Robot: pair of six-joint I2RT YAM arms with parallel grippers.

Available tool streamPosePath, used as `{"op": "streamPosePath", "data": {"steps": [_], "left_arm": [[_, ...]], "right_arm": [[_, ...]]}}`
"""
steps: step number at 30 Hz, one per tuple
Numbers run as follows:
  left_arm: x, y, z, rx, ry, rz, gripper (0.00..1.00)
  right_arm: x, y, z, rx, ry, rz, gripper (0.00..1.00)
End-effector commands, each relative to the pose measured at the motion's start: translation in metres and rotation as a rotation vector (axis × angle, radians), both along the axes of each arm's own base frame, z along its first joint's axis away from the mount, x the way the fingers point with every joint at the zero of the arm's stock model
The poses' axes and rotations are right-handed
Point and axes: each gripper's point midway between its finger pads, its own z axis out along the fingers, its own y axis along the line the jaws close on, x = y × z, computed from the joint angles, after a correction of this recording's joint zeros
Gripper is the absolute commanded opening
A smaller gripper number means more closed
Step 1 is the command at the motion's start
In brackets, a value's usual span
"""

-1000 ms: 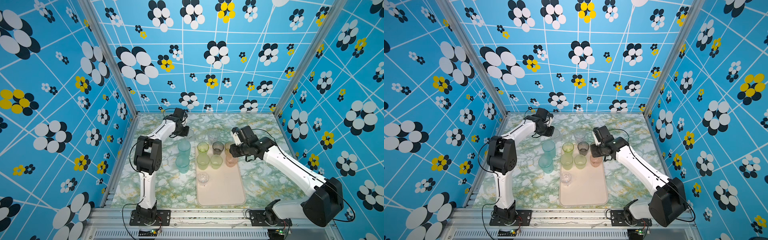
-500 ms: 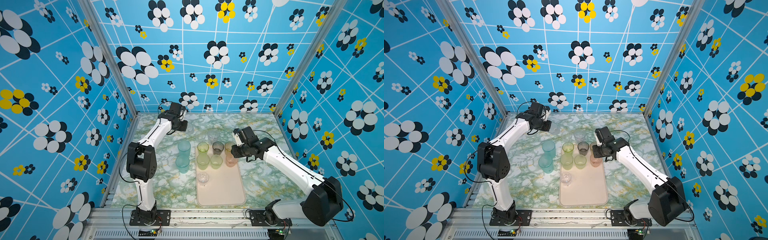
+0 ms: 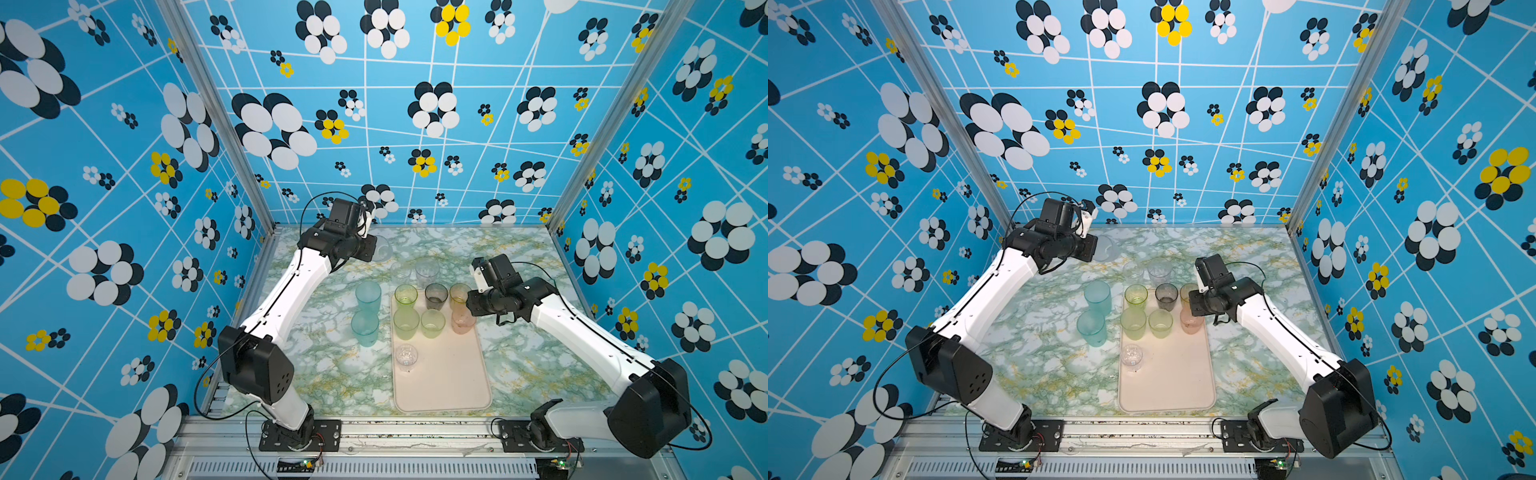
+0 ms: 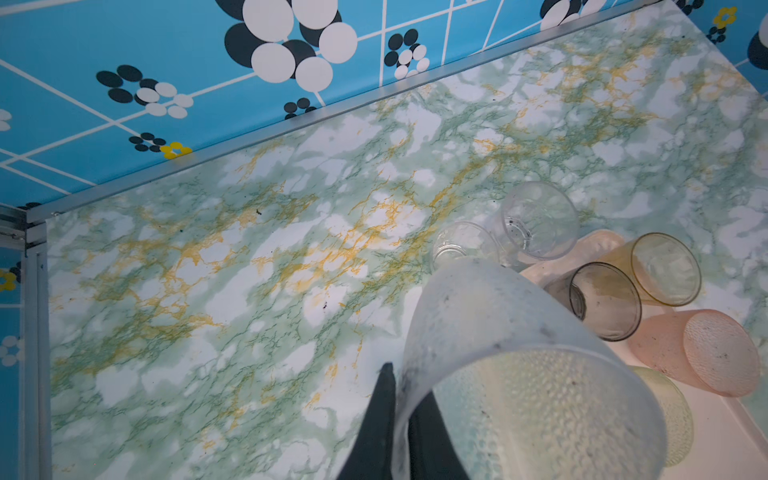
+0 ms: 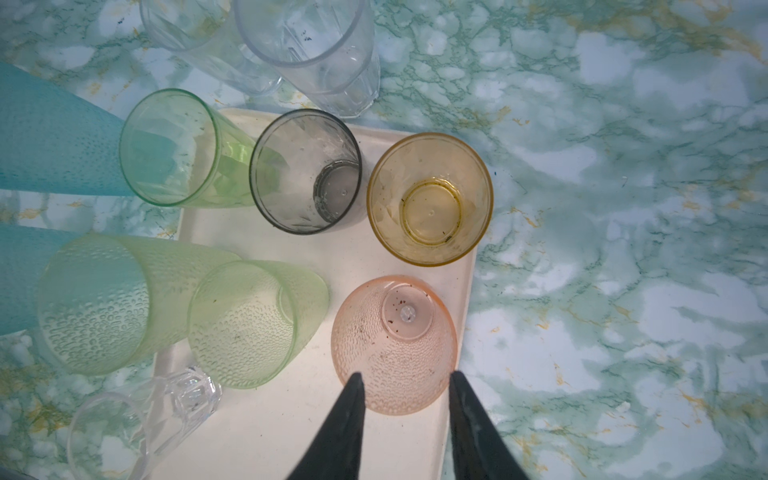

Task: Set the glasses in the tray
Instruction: 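Lift the frosted glass with the left gripper and carry it over the tray, then lower the frosted glass onto the tray's near end beside the clear faceted glass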

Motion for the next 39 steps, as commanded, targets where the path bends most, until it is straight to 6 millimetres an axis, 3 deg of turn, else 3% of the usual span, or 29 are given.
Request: {"op": "streamPosePath", "data": {"steps": [1, 7, 14, 25, 33, 39], "left_arm": [[-0.028, -0.001, 0.002, 0.054, 0.007, -0.031, 0.1], [-0.073, -0.019, 0.015, 0.095, -0.013, -0.113, 0.1], [-0.127, -0.054, 0.013, 0.179, 0.005, -0.283, 0.1], [-0.198, -0.125, -0.024, 0.303, 0.127, -0.586, 0.11], [-0.223, -0.167, -0.06, 0.364, 0.219, -0.739, 0.11], [-0.226, -0.18, -0.089, 0.407, 0.28, -0.778, 0.11]], "right_arm": [[-0.001, -0.006, 0.001, 0.011, -0.015, -0.028, 0.36], [-0.003, -0.009, 0.0, 0.022, -0.021, -0.041, 0.36], [-0.002, -0.021, 0.008, 0.073, -0.059, -0.097, 0.36], [0.0, -0.017, 0.017, 0.151, -0.068, -0.11, 0.36], [0.002, -0.018, 0.023, 0.162, -0.084, -0.116, 0.36], [-0.002, -0.022, 0.027, 0.168, -0.095, -0.123, 0.36]]}}
